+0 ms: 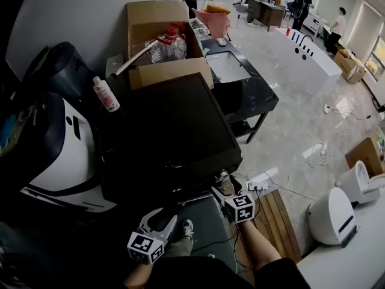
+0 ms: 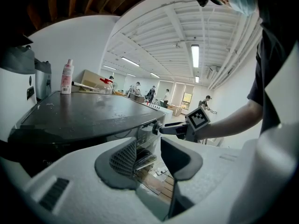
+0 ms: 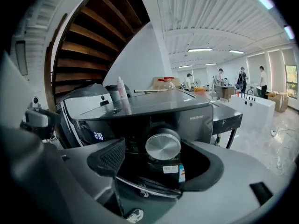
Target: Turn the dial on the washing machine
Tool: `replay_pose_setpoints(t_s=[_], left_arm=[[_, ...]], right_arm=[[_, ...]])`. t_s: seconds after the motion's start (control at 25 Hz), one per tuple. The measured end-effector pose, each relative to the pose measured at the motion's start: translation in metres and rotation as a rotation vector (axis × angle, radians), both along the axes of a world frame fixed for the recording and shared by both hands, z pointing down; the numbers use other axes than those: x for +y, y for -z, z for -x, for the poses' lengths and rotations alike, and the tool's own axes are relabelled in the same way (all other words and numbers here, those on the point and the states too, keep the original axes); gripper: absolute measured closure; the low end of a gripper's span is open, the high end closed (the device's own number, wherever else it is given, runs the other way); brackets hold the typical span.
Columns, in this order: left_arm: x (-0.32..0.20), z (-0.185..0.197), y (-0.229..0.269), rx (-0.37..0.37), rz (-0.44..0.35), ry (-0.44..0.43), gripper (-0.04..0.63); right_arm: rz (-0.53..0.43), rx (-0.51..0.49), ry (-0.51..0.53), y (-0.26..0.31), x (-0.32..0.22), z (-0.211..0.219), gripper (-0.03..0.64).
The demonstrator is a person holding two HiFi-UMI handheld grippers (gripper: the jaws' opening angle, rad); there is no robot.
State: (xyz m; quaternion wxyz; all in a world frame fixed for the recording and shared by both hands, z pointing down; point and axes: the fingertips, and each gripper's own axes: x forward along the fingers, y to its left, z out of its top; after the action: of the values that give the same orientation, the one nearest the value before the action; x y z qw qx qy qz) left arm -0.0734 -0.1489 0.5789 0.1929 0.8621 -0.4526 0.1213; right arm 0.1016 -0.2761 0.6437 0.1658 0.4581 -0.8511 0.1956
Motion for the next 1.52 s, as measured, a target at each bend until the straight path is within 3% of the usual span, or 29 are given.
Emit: replay_pose_setpoints(t_s=[0.28, 0.48, 0.88, 1.32, 1.52], left_arm=[[0.003, 0.005, 0.001, 0.000, 0.001, 0.013, 0.440], [-0.001, 0.010, 0.001, 0.001, -0.001, 0.021, 0.440], [-0.004, 0.004, -0.003, -0.001, 0.011, -0.001, 0.440], [-0.005, 0.008, 0.002, -0.006, 0.002, 0.002, 0.440], [-0.002, 0.007, 0.006, 0.000, -0.013, 0.007, 0.440]], right_arm=[[-0.059, 0.089, 0.045, 0.010, -0.007, 0.009, 0.262], [-0.044, 0.097, 0.049, 0.004, -0.012, 0.011, 0.258], [0.020, 0.060, 0.057, -0.011, -0.013, 0.007, 0.254], [0.022, 0.013, 0.002, -0.005, -0.015, 0.004, 0.256], [-0.006, -0.008, -0.037, 0.010, -0.007, -0.003, 0.286]])
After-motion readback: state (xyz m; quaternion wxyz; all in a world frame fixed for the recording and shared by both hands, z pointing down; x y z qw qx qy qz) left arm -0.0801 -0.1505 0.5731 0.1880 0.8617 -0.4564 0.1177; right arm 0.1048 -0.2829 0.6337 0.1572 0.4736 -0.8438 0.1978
